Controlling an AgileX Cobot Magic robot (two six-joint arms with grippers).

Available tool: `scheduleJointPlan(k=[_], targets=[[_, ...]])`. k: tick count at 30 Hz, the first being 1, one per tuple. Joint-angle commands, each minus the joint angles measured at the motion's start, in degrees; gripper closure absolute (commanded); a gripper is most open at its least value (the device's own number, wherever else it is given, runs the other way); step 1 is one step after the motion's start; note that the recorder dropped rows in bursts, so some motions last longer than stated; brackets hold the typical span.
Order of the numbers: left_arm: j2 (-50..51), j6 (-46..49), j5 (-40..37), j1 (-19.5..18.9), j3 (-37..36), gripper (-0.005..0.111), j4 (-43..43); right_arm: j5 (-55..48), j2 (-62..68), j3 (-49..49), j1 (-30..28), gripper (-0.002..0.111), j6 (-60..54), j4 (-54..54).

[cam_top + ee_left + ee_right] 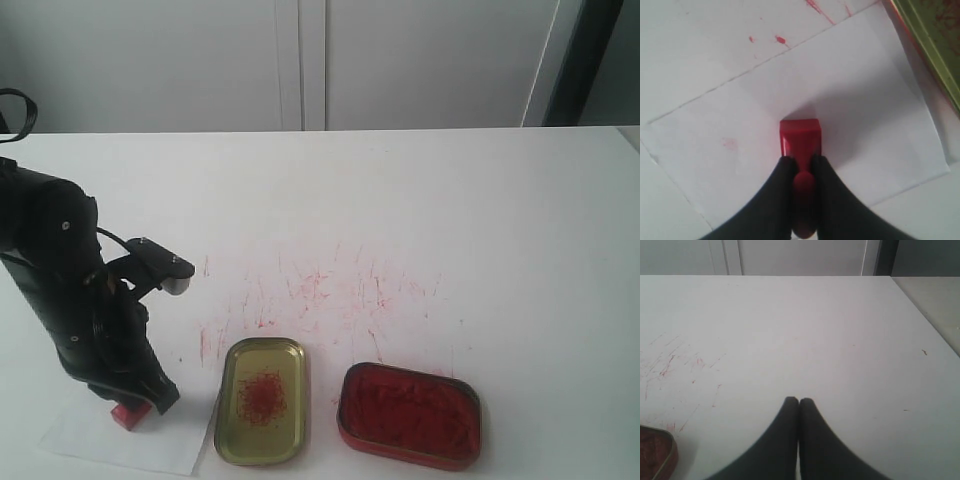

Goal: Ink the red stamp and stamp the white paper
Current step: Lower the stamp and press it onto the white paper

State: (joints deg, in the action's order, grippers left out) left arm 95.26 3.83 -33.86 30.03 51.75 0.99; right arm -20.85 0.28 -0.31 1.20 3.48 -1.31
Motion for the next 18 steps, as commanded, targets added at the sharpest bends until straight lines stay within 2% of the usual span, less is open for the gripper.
scheduleJointPlan(k=[1,18], targets=[[0.0,2.4,-1.3,-0.1,-1.0,0.107,3.4,0.9,-0.3,0.3,0.1,0.108,0.1,-0.2],[0.0,2.6,-1.0,-0.1,0.0,0.107,3.4,0.9,-0.3,0.3,0.1,0.108,0.1,-0.2]])
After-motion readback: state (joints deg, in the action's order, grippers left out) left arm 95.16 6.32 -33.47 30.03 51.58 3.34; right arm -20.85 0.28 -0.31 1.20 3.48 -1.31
